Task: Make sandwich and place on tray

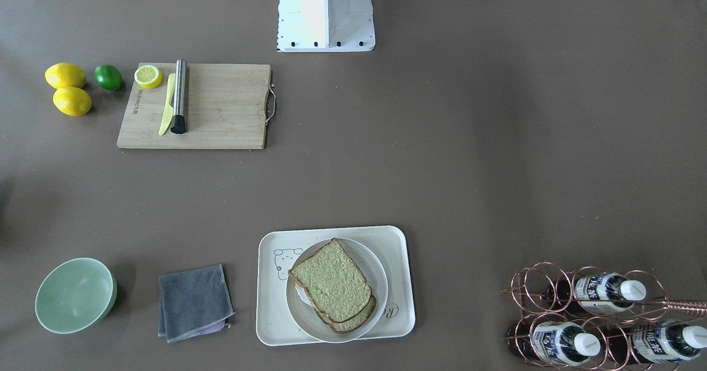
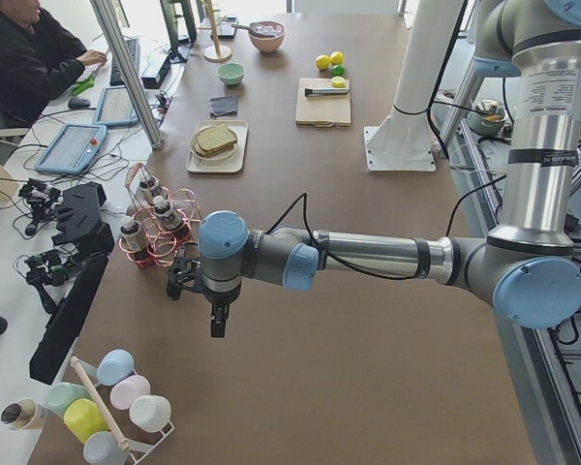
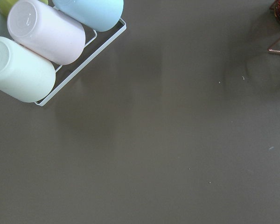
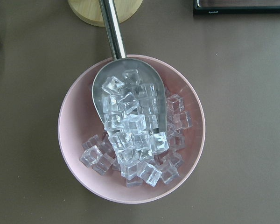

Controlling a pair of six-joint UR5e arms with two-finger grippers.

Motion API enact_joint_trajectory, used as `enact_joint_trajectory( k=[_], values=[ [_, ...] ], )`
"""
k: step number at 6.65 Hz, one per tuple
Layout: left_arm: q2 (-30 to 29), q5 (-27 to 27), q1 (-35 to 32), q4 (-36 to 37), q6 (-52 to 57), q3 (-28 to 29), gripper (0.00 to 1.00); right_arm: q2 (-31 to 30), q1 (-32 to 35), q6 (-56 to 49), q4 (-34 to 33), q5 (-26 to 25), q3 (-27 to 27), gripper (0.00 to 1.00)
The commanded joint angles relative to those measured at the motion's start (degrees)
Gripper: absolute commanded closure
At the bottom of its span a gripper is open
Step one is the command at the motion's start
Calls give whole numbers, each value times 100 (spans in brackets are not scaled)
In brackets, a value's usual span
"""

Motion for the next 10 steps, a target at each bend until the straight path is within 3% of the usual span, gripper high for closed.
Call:
enact_joint_trajectory(
  k=[1, 10],
  values=[
    [44, -7, 3, -10, 0, -16, 2, 7, 0, 4, 0, -1, 0, 1],
    [115, -7, 3, -203, -26, 11, 2, 16, 0, 4, 0, 8, 26, 1]
  ],
)
